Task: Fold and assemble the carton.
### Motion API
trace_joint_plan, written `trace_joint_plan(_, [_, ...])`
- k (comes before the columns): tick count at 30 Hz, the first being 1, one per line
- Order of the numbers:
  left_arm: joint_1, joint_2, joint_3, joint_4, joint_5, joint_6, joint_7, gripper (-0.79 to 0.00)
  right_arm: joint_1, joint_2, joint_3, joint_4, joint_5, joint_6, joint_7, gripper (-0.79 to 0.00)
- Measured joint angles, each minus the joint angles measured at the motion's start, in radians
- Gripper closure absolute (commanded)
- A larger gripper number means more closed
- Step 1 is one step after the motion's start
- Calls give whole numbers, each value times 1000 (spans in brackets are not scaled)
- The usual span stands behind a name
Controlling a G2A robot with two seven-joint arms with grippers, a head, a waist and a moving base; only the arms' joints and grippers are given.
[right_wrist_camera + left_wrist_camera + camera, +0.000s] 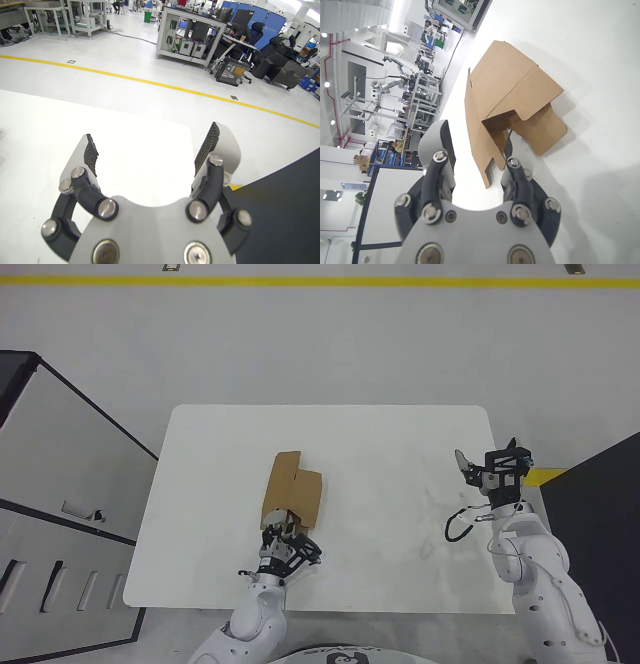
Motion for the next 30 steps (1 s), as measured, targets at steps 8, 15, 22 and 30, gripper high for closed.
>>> trace_joint_plan(8, [-5, -6, -14, 25, -8, 16, 0, -388, 0, 0, 0, 0, 0, 0, 0, -785])
trace_joint_plan(15, [4, -10, -34, 27, -45, 25, 11, -379, 0, 0, 0, 0, 0, 0, 0, -785])
trace_joint_plan(22, [15, -12, -48, 16, -61, 34, 39, -376, 0, 0, 0, 0, 0, 0, 0, -785])
trace_joint_plan(30, [22, -15, -70, 8, -66, 57, 44, -366, 0, 0, 0, 0, 0, 0, 0, -785])
